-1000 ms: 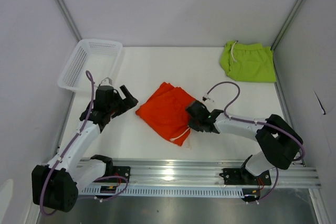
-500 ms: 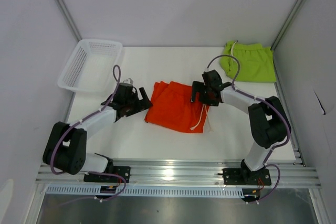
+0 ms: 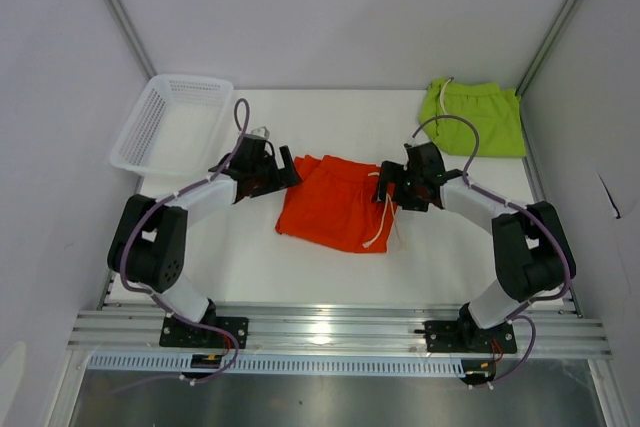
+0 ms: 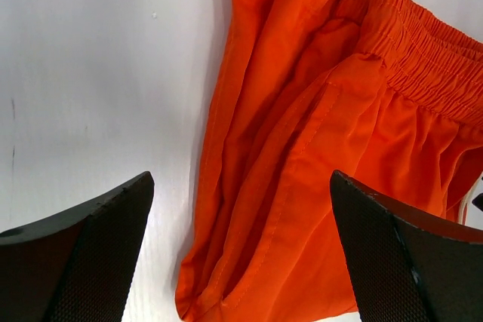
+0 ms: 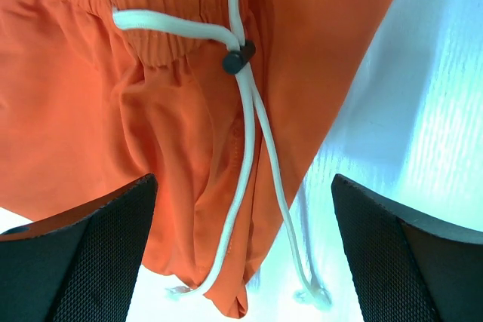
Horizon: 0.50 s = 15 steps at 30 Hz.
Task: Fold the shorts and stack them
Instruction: Neatly place the folded shorts to the corner
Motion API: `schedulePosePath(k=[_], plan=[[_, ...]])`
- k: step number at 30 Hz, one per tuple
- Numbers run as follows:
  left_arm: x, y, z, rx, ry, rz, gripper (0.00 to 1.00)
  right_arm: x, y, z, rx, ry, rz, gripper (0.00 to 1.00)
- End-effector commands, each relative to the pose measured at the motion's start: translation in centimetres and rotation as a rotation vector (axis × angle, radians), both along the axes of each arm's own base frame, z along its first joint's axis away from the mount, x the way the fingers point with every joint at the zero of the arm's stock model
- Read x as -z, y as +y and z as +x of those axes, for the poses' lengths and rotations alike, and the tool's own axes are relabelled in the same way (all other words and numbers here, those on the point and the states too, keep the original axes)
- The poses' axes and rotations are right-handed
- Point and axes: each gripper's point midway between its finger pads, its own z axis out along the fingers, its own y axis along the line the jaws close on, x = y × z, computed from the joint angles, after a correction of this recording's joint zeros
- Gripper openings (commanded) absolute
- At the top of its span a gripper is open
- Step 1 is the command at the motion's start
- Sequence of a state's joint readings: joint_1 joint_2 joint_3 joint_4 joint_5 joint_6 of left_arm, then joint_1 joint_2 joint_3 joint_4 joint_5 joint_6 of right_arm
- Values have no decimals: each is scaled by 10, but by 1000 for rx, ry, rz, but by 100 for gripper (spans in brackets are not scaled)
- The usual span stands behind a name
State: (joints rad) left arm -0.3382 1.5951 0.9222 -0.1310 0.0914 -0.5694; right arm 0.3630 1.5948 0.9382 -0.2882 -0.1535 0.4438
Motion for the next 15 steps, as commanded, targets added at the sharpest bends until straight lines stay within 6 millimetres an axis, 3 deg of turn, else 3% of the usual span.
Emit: schedulePosePath(k=[1,10,15], plan=[[-18,-15,20,76,-69,-14,99,-2,6,8,-7,-22,54,100],[13,-21,22,128,-6,-1,99,25,10,8,22,21,34,98],[27,-28,12,159,19,-42,99,39,17,2,11,42,57,79]])
